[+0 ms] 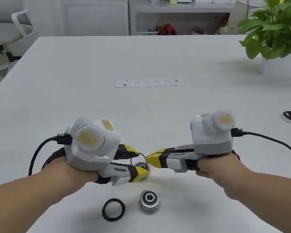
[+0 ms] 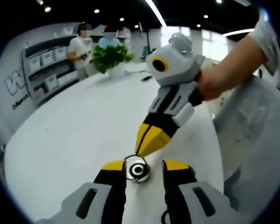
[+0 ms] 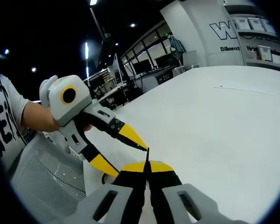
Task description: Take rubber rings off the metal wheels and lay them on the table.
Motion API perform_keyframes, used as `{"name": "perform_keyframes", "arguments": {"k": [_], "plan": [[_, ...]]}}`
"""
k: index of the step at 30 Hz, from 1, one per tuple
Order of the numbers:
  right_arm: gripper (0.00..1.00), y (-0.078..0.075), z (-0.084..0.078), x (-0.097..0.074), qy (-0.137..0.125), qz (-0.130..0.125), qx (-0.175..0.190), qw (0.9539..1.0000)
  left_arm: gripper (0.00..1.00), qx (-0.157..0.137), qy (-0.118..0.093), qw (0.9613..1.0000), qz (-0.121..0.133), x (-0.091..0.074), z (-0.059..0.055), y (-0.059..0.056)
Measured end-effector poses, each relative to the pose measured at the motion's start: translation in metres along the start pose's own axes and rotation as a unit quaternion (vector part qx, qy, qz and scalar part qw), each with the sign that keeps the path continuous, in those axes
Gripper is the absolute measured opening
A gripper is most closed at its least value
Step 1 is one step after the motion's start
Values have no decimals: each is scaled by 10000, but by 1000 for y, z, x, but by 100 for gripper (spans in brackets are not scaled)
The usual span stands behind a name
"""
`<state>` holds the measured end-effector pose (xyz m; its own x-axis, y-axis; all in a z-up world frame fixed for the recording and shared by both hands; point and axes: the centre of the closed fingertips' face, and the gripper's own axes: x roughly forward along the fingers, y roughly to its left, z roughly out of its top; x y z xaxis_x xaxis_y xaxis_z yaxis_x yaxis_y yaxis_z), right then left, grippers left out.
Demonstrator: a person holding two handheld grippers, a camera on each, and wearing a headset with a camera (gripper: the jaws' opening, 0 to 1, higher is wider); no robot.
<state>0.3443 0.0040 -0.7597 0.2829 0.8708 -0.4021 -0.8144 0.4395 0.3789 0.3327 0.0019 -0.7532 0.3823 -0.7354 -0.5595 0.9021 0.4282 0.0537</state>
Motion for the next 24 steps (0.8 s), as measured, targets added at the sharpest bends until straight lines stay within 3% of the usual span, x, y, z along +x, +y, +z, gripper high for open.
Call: {"name": "perform_keyframes", "arguments": {"k": [11,24], "plan": [[0,5,10,-3,-154,47,13,9999,40,-62,-273,9996,93,-21,13,2],[0,17,18,-4,-265,170,12,9995,50,-88,-450,9986,254,-47,19,6]]}}
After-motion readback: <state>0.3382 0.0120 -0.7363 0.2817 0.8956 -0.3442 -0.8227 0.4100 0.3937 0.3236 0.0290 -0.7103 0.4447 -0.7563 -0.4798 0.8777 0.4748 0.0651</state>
